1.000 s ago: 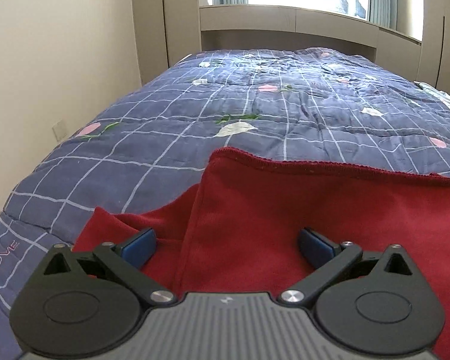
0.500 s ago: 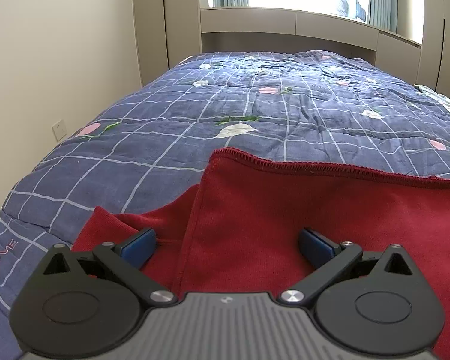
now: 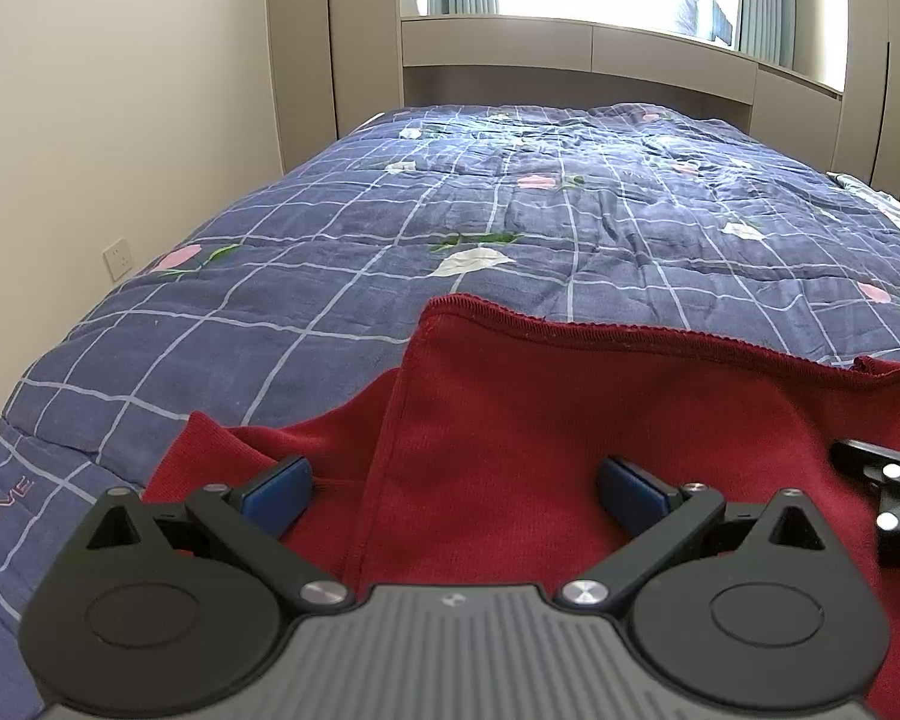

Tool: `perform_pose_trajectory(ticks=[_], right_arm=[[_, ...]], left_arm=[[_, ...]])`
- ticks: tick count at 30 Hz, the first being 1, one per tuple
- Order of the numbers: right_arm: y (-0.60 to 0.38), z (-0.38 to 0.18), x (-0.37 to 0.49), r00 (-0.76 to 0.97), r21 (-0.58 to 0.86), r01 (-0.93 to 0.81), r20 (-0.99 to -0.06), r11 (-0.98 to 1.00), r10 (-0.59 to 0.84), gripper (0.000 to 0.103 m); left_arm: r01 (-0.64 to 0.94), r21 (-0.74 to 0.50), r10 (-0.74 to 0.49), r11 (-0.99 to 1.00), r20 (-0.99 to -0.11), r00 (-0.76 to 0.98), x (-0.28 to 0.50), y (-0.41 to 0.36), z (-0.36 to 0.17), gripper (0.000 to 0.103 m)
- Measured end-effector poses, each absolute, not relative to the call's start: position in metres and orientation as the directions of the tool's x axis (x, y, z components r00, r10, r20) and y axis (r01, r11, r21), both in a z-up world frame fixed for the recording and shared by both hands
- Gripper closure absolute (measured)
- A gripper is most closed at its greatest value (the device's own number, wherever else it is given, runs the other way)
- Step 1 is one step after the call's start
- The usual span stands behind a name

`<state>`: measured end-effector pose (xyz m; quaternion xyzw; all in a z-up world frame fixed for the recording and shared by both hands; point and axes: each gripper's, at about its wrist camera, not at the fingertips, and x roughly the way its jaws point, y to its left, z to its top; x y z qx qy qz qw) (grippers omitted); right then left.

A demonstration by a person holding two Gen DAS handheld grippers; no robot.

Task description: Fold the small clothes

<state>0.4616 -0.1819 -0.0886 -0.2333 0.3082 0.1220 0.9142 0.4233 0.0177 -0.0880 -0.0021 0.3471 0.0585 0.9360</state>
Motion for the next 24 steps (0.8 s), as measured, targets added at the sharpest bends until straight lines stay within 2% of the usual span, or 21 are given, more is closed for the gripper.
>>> perform_pose_trajectory(ticks=[5,10,16,21,24], right_arm=[[-0.182,-0.073,0.422,0.803,-0.393,-0.312,-0.596,0.865,0.019,0.001],[-0.181,-0.071,0.369,0.813,-0.348,-0.267,-0.582,0.899,0.017,0.001],[-0.178,-0.090,0.332,0.874,-0.364,-0.180,-0.486,0.914,-0.022,0.001],[-0.181,-0.090,0.334,0.864,-0.338,-0.183,-0.503,0.923,-0.013,0.001],[-0.184,-0.089,0.333,0.860,-0.309,-0.183,-0.511,0.933,-0.001,0.001]], left_arm=[[-0.111,0.034,0.106,0.993,-0.650,0.753,0.423,0.018,-0.088,0.000],[-0.111,0.034,0.106,0.993,-0.649,0.753,0.423,0.018,-0.088,0.000],[-0.111,0.027,0.102,0.993,-0.645,0.757,0.423,0.018,-0.088,0.000],[-0.124,0.029,0.112,0.992,-0.653,0.749,0.415,0.019,-0.075,0.000],[-0.141,0.017,0.120,0.990,-0.625,0.771,0.392,0.019,-0.059,0.000]])
